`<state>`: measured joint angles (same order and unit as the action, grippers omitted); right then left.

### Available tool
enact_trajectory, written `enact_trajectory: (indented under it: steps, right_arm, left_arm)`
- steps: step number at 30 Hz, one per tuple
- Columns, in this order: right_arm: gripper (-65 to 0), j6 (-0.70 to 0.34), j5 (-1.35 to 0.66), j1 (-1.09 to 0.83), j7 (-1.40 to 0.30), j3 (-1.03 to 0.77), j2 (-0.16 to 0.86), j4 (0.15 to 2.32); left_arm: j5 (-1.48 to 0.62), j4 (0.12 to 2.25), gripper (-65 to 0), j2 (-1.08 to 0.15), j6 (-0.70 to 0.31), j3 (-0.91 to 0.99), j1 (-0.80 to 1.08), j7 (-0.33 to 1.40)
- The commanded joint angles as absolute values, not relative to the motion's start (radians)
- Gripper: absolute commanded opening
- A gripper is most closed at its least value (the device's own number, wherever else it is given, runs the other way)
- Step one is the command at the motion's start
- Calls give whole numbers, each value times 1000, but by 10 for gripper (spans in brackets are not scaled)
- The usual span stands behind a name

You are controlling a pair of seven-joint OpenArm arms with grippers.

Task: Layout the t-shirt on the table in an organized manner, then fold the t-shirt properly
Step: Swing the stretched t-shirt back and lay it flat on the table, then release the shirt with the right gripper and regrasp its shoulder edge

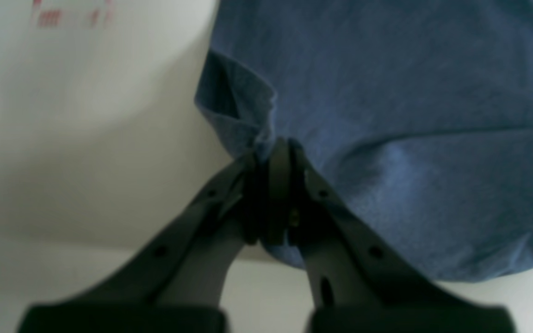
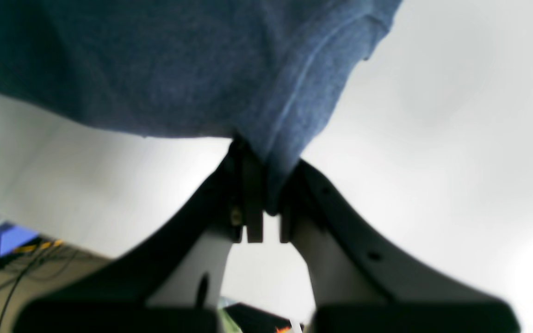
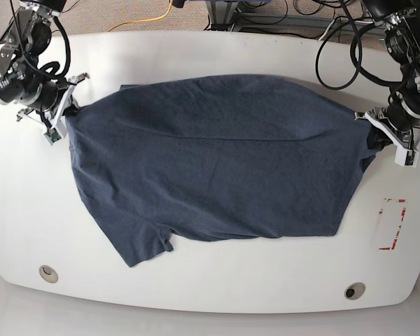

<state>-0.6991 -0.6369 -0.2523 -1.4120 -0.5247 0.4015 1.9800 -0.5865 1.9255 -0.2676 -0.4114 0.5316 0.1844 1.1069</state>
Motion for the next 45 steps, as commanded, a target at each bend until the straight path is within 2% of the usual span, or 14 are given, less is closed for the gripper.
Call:
enact_trajectory:
  steps: [1, 7, 19, 32, 35, 37, 41, 43, 45]
  right_arm:
    - [-648, -698, -647, -285, -1396, -530, 420, 2002]
    - [-648, -698, -636, -305, -1396, -526, 398, 1985]
    - [-648, -698, -585, -166, -1396, -487, 372, 1854]
    - [-636, -698, -579, -174, -1396, -478, 361, 1847]
    - [-550, -698, -579, -173, -1396, -478, 357, 1848]
    - [-452, -698, -579, -171, -1395, -478, 354, 1850]
    - [-206, -698, -584, -142, -1395, -478, 332, 1851]
    - [-116, -697, -584, -140, -1395, -483, 320, 1856]
    - [-59, -697, -585, -142, -1395, -484, 315, 1879]
  left_arm:
    - [-607, 1949, -650, -283, -414, 533, 202, 1078]
    - [-599, 1945, -650, -285, -414, 567, 236, 1078]
    - [-598, 1943, -650, -312, -414, 578, 232, 1078]
    - [-599, 1943, -650, -328, -433, 665, 286, 1079]
    - [-599, 1943, -650, -328, -464, 680, 288, 1079]
    - [-598, 1943, -650, -328, -481, 694, 288, 1079]
    - [-598, 1943, -650, -329, -498, 707, 288, 1079]
    - [-598, 1943, -650, -329, -498, 707, 288, 1079]
    - [-598, 1943, -650, -329, -498, 708, 288, 1079]
